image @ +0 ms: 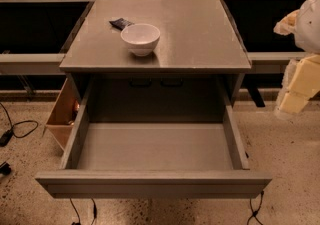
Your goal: Close top drawer
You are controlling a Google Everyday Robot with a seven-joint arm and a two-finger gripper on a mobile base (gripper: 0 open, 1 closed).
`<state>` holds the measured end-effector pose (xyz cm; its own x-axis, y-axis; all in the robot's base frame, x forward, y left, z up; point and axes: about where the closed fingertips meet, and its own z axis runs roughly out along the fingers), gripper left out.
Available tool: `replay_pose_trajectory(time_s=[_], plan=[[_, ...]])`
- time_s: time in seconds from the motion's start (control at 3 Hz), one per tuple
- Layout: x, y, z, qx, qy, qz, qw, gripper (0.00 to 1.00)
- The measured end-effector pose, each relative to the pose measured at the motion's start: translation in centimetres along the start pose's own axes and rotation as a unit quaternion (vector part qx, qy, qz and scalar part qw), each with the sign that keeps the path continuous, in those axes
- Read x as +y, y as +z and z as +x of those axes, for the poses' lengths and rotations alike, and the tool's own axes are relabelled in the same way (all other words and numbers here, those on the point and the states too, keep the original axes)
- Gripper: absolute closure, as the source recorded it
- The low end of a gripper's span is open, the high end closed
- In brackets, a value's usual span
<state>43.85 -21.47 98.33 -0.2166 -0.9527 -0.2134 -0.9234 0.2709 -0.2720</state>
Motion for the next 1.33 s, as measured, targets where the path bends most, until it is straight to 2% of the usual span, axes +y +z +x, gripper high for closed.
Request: replay_pose_trajectory(time_s=[0.33, 0.67, 1.0, 1.33], plan=[[0.0, 0.0, 0.0, 0.0, 0.0, 0.0, 1.0, 0.0], [1.5, 1.4, 0.3, 0.001, 0.005, 0.001, 1.0, 0.02], [4.2, 4.3, 1.6, 0.01, 0.016, -0.012, 0.9997, 0.25], [10.0, 9.0, 3.7, 0.0, 0.053, -0.033, 0.998, 0.56]])
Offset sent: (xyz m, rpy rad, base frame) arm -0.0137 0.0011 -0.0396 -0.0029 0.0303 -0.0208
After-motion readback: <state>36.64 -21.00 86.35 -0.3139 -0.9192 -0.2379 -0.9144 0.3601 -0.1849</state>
